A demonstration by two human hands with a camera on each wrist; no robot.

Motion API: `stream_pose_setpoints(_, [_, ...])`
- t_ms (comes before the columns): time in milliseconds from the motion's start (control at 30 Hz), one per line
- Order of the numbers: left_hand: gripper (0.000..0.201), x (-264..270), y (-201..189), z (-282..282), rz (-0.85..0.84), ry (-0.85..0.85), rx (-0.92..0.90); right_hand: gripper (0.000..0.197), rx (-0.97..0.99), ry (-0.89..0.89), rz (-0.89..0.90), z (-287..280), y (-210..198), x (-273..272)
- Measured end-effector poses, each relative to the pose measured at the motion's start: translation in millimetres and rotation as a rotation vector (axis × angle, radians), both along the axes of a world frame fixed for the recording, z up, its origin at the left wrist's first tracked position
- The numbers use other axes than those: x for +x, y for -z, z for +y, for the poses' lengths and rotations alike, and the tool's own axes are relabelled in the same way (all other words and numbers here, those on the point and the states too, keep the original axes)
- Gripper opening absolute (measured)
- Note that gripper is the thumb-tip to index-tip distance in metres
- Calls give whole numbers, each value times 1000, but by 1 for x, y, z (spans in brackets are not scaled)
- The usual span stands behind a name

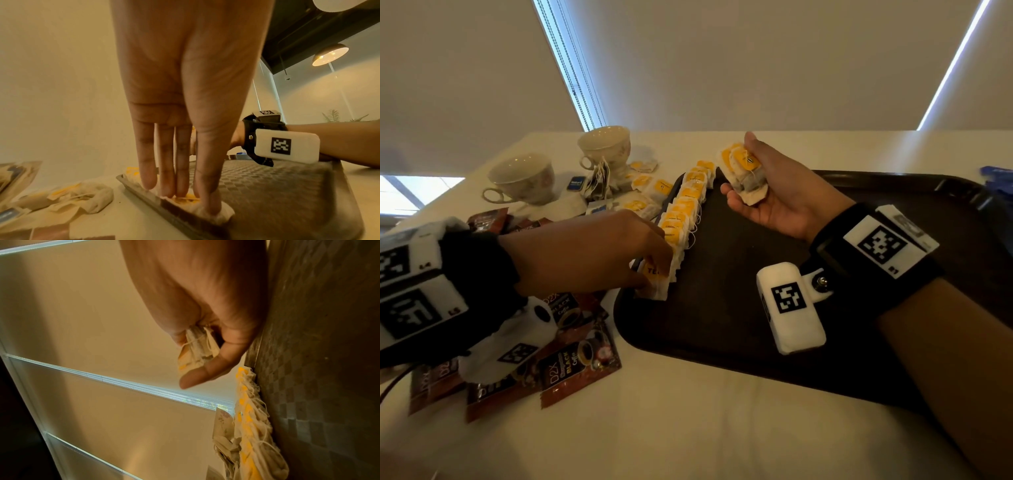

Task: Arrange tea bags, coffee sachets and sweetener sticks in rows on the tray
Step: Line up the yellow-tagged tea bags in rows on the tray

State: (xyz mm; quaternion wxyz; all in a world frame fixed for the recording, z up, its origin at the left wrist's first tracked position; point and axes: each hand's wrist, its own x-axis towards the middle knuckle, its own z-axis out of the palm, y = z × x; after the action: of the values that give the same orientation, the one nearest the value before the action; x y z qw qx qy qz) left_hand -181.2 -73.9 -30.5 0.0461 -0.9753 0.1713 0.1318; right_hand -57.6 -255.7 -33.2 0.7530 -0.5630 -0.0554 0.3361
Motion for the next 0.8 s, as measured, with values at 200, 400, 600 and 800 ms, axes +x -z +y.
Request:
stream_pose_setpoints(200, [20,14,-23,-6,-196,-67,-222,39,-55,-60,-33,2,2,0])
stream_pose_setpoints(400, [19,40,-31,-30,-611,-192,-592,41,-60,-151,-62,3,3,0])
stream_pose_setpoints(600, [26,58,-27,-37,-590,-277,-574,30,-30,-184,-80,3,1,-2])
stream_pose_setpoints(800, [20,61,-26,-36,-505,-272,-594,28,14,-181,-70,4,1,-3])
